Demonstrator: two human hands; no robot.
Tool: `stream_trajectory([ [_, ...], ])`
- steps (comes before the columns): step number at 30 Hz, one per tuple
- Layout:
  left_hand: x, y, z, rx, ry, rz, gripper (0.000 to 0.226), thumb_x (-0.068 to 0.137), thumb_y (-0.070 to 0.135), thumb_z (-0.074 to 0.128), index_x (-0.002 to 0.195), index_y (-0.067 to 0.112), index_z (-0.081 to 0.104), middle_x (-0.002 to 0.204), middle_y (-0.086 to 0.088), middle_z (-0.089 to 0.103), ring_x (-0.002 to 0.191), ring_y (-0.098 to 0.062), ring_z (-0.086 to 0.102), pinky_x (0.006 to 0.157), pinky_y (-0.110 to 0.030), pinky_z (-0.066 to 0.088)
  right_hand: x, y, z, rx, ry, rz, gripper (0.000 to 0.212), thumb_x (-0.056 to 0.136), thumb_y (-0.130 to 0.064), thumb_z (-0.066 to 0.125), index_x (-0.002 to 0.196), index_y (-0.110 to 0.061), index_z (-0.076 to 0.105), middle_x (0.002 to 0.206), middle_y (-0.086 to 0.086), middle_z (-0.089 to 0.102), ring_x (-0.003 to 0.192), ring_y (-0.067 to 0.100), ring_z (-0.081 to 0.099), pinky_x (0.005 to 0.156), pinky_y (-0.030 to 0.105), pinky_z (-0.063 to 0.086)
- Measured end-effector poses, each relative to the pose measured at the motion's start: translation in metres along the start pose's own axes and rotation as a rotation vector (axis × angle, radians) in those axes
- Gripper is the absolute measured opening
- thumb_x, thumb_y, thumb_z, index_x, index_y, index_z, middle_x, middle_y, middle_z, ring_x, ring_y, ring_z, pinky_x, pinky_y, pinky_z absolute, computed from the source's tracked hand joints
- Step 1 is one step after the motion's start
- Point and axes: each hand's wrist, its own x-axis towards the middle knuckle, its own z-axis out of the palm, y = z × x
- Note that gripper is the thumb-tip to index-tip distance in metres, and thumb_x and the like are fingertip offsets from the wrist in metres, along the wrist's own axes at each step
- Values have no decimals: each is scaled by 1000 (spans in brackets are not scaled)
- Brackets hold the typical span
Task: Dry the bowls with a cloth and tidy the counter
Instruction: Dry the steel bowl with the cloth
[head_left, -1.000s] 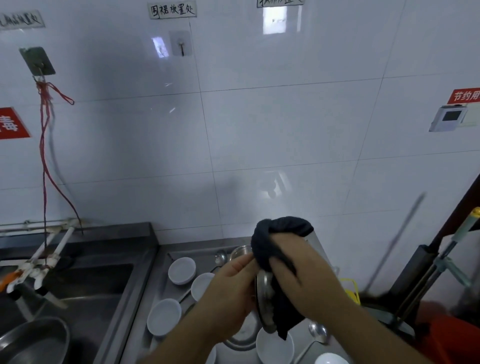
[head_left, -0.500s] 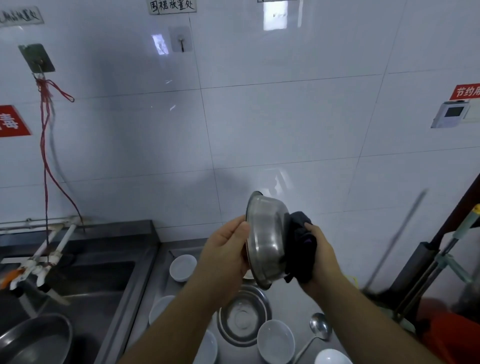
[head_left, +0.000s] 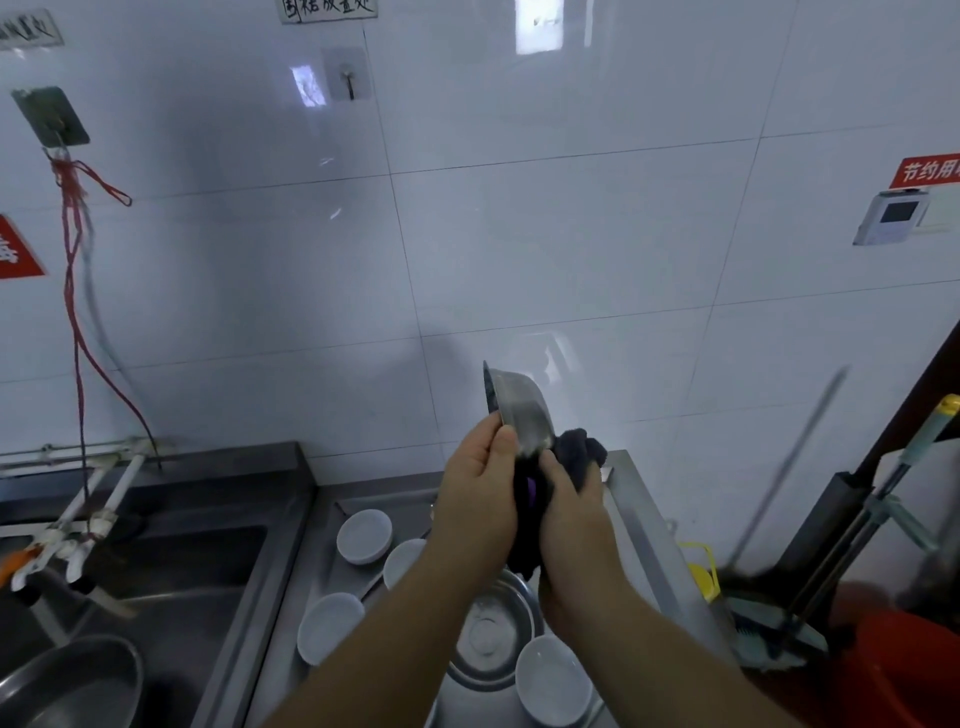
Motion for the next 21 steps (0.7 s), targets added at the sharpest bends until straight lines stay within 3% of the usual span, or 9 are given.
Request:
stream_trajectory([
  [3,-1,-2,-2,-53,-15,-66,31,111,27,49,112,34,79,114,-5,79,114,-26,74,99,-45,60,4,-8,-6,-248,-67,-205,43,101,-50,59,141,-57,49,126,-19,66,117,7,65,105,40,56],
  [5,-8,-5,-2,-104,-63,-132,38,112,22,46,106,33,82,113,-9,80,111,-27,76,88,-37,63,11,-22,-10,-389,-159,-312,29,94,-51,58,118,-68,59,113,-27,70,110,-2,67,94,25,58],
  [8,-18,-11,-2,-123,-120,-146,37,111,24,46,107,32,82,113,-10,80,108,-26,77,83,-33,64,30,-48,-15,-481,-303,-345,24,91,-40,61,109,-51,73,104,-14,77,101,1,72,80,16,55],
  [11,-21,-9,-6,-105,-135,-84,30,105,36,51,113,32,80,109,-12,80,102,-29,78,79,-40,64,47,-66,-19,-389,-277,-284,25,90,-39,60,107,-36,78,108,-2,77,107,12,70,92,30,56],
  [14,-19,-2,-6,-68,-114,-31,32,103,41,52,121,32,77,112,-13,79,105,-31,77,83,-42,63,55,-67,-21,-150,-136,-94,25,97,-40,62,112,-28,79,110,4,78,117,25,69,103,41,53],
  [16,-16,3,-5,-37,-62,-1,36,99,41,54,126,31,75,117,-11,78,112,-32,75,92,-47,62,48,-56,-18,-100,-76,41,29,100,-41,60,107,-19,77,96,6,78,101,28,74,89,41,59],
  [18,-11,5,-6,24,-45,34,37,98,43,52,126,34,74,119,-7,78,113,-29,74,98,-51,60,40,-42,-15,-58,-75,154,31,98,-41,60,84,-16,73,71,6,71,68,22,72,65,32,57],
  [19,-8,5,-8,60,-59,56,35,98,43,50,123,38,75,117,-4,79,113,-26,74,99,-50,60,37,-38,-11,-23,-75,214,34,98,-39,60,75,-16,69,63,6,66,58,21,69,60,30,55],
  [21,-3,6,-12,150,-98,102,33,100,43,47,117,42,75,113,3,79,111,-18,74,98,-41,60,32,-34,-9,-8,-111,258,36,98,-35,58,72,-14,71,66,9,66,58,25,67,62,33,56],
])
